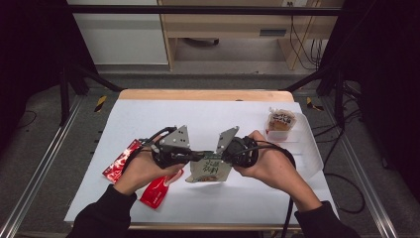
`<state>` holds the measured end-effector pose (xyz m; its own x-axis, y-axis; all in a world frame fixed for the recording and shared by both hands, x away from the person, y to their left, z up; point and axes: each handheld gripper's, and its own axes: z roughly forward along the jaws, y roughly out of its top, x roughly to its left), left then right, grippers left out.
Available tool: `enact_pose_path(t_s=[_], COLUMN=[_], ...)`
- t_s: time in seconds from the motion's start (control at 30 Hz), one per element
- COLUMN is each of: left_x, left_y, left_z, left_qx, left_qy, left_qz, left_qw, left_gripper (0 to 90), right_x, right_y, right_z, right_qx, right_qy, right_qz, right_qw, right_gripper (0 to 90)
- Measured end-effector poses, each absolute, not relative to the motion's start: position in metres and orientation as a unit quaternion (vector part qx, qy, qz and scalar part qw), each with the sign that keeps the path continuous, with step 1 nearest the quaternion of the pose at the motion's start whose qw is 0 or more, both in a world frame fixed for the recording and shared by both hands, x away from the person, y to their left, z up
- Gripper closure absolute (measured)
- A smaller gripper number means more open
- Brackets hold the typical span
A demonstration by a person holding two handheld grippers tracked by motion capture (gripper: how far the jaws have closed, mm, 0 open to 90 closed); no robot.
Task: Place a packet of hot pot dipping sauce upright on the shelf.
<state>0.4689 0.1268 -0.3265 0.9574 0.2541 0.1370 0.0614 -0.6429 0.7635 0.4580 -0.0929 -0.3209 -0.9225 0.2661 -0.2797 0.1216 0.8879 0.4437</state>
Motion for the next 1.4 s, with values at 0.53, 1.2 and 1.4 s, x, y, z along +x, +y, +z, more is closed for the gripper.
enact_pose_path(t_s=[0.53,1.2,1.4], left_x=[0.461,0.460,0.456], left_y=[0.164,0.234,0.250], left_z=[-0.337,-0.406,-0.419], left_qx=[0.855,0.845,0.832], left_qy=[0.154,0.291,0.322], left_qz=[0.146,0.213,0.240], left_qw=[0.472,0.394,0.382], left_gripper=[37.3,6.9,6.9], right_x=[0.465,0.475,0.477], right_y=[-0.089,-0.105,-0.119], right_z=[-0.309,-0.276,-0.264], right_qx=[0.084,0.105,0.119], right_qy=[0.962,0.951,0.945], right_qz=[0.175,0.189,0.196], right_qw=[0.190,0.220,0.232], right_gripper=[90.0,90.0,90.0])
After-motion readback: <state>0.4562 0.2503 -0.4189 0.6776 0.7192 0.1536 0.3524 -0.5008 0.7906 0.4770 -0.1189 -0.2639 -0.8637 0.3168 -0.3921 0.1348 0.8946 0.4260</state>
